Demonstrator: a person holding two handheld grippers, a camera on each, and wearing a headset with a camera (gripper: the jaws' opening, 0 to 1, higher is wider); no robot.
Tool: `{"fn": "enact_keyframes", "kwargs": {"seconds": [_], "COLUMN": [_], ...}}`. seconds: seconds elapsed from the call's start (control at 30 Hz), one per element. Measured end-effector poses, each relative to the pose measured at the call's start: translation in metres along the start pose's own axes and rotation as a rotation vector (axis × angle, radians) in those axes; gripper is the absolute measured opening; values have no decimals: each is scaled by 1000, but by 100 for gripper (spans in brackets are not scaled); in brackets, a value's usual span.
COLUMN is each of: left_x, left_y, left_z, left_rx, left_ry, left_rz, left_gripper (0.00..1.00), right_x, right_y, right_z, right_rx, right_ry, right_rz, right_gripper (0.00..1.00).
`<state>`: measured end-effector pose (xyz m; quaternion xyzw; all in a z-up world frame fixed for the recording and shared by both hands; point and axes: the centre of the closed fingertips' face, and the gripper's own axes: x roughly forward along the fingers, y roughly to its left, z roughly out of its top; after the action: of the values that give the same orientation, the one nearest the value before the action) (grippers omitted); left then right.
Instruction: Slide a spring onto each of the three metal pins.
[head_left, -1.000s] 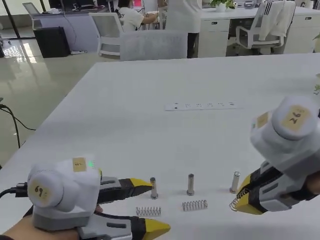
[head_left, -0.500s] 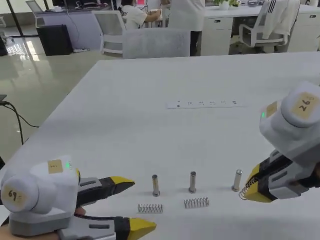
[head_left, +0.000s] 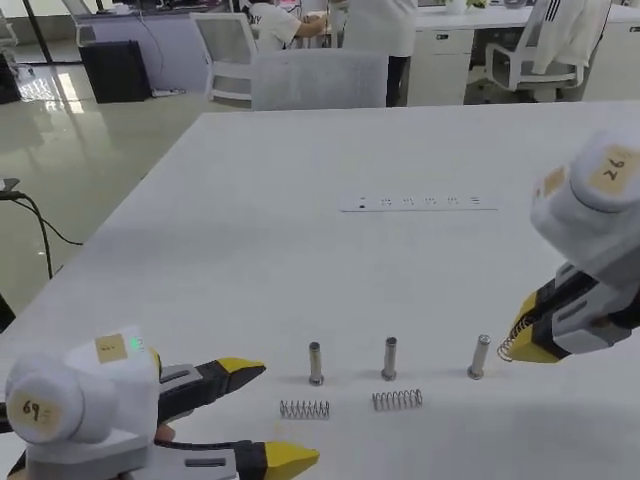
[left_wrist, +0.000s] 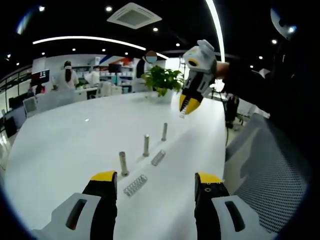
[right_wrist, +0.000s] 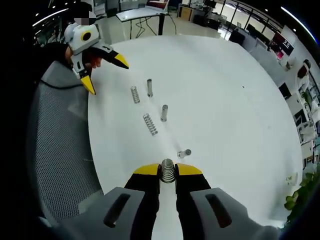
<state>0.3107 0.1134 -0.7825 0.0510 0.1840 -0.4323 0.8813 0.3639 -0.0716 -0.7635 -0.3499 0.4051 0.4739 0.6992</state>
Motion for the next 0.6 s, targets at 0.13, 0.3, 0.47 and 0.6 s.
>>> {"fn": "enact_keyframes", "kwargs": {"seconds": [0.13,0.3,0.47,0.6], "left_x": [1,2,2,3], "left_y": [-2,-4,-4,-5], "left_z": [-3,-8,-8,-10], "left_rx": [-1,1,-4,-1], "left_ry": [6,19,19,23], "left_rz": [-2,-11,-10,-14], "left_gripper": [58,58,59,59], "right_x": [4,12,18,24], "right_y": [-9,-17,-25,-28], "right_z": [-2,-2,4,7], "right_rx": [-15,-30,-34,-32], "right_ry": [30,57,62,60], "right_rz": [-15,-8,3,16], "right_gripper": [9,9,9,9]}}
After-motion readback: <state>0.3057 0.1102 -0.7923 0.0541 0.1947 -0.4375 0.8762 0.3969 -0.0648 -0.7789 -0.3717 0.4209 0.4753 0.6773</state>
